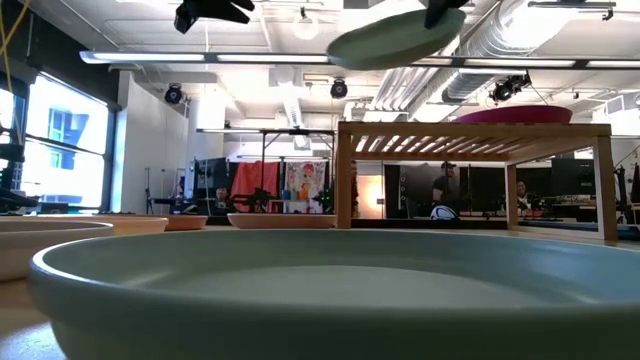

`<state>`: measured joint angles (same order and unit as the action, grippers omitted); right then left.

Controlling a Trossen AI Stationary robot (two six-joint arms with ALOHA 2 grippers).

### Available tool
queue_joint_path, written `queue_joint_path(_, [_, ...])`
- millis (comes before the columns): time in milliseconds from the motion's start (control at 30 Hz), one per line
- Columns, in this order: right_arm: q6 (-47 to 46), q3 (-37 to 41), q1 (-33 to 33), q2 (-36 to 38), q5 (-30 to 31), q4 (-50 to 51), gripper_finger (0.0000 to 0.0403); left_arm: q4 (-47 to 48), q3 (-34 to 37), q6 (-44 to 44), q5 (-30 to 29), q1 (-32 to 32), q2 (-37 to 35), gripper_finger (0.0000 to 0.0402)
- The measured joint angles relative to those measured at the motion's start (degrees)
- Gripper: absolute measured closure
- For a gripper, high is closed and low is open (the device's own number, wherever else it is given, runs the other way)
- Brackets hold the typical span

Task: Place and stack plates onto a shelf
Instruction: Stack the green plate on top of the pink plate on the shelf

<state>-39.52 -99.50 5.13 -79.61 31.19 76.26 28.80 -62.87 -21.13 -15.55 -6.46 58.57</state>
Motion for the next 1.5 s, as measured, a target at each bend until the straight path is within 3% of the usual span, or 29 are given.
queue_joint_path(333, [-1.3, 0.7, 4.1, 9.3, 6.2, 7.6, 0.0402, 0.0, 0.0, 1.4, 0.0, 0.0, 0.0, 0.03])
queue_joint_path(633, [-9.9, 19.5, 9.1, 24.8, 6.7, -0.6, 0.0403, 0.0, 0.0, 2.8, 0.0, -0.7, 0.0, 0.03])
queue_joint_path(900, [-23.6, 32.0, 14.0, 37.4, 6.8, -4.9, 0.0403, 0.0, 0.0, 2.9, -0.1, -3.0, 0.0, 0.03])
queue_joint_path(1500, [-41.7, 47.8, 18.5, 47.5, 7.3, -6.5, 0.0403, 0.1, 0.0, 5.3, -0.1, -3.8, 0.0, 0.03])
